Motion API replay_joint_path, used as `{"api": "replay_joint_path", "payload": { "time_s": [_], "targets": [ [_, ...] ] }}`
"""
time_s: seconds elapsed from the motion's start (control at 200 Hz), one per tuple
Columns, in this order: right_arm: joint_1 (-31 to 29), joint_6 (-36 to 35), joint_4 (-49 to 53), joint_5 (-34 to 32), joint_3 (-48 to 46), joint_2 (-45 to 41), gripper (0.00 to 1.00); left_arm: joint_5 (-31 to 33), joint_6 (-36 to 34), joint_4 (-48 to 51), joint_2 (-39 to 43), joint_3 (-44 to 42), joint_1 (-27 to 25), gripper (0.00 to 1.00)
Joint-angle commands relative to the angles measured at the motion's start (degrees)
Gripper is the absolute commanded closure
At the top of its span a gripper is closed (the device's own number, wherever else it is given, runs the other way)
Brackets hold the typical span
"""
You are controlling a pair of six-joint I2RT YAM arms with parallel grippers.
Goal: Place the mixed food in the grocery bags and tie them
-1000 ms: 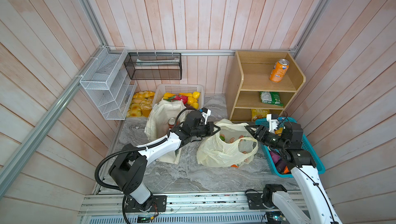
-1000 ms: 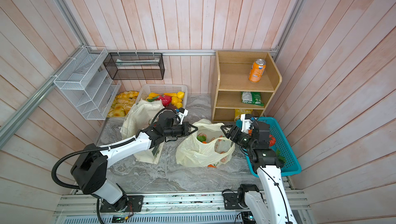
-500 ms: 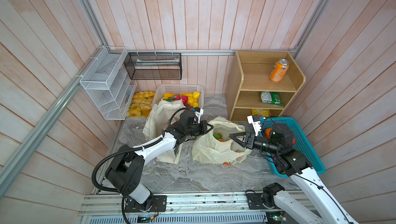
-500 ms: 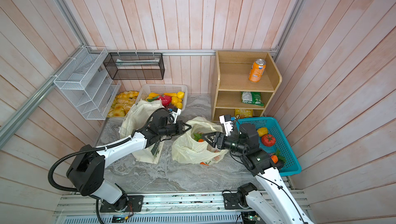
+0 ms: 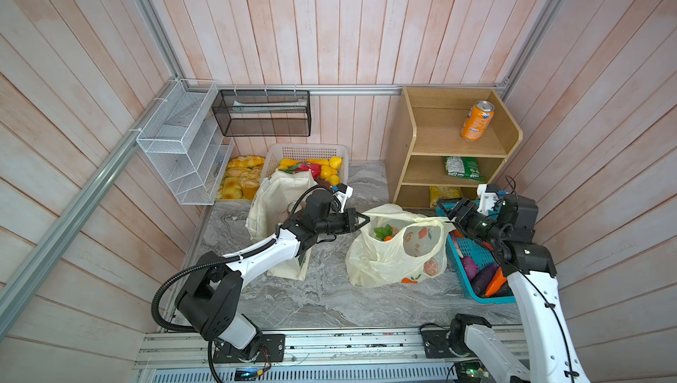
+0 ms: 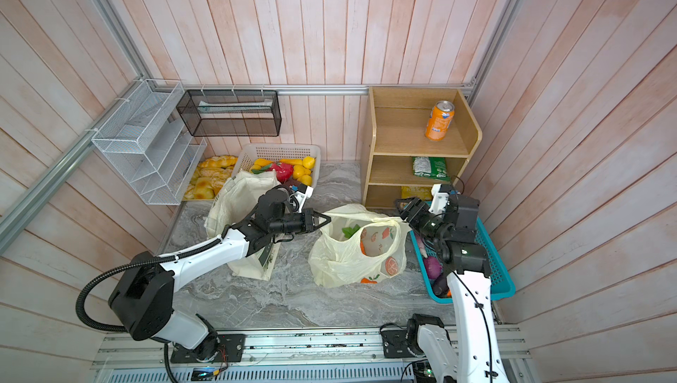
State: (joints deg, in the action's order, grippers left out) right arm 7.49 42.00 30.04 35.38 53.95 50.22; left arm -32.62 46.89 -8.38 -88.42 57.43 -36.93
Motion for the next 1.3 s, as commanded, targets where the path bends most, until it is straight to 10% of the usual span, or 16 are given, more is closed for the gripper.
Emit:
{"api": "replay_joint_path", "payload": {
  "time_s": [0.0, 0.535, 1.295],
  "targets": [
    [0.44, 0.96, -5.92, 9.01, -3.33, -2.12, 0.32, 2.89, -1.1, 2.08, 1.32, -1.27, 1.77, 1.0],
    [-33.89, 6.04, -13.81, 2.65, -11.53, -8.73, 0.29, 6.51, -3.29, 5.21, 1.04, 2.24, 2.08, 1.0],
    [-35.57, -3.24, 4.97, -9.4, -10.82, -13.6, 0.24, 11.07, -3.59, 5.32, 8.62, -3.87, 7.59, 1.0]
  ]
}}
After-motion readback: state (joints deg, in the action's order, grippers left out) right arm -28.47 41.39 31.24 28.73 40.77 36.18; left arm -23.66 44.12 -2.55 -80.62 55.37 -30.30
